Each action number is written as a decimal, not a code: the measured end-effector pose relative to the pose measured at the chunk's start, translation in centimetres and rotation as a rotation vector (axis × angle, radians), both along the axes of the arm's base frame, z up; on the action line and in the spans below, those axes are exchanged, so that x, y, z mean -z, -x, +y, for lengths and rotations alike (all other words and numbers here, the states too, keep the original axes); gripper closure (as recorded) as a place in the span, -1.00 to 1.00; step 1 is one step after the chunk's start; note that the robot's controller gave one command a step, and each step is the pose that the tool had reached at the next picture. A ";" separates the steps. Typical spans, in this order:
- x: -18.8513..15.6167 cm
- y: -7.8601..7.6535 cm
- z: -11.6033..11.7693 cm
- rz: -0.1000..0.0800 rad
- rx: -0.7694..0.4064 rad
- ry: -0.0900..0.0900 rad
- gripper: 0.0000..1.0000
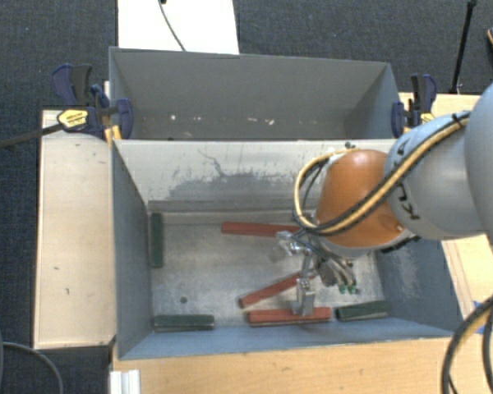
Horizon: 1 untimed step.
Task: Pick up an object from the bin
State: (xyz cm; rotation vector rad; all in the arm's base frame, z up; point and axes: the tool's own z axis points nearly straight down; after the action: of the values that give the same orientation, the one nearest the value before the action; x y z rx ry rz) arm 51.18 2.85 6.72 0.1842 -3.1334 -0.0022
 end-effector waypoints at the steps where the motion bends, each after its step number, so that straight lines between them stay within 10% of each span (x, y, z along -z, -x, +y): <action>1: -0.3 -0.1 -0.1 -0.004 0.002 0.001 1.00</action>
Offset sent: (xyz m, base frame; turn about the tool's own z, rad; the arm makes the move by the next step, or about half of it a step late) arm 0.0000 0.0000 0.0000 0.0000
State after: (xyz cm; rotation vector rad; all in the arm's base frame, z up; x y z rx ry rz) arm 51.32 2.71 7.05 0.1820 -3.1380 -0.0007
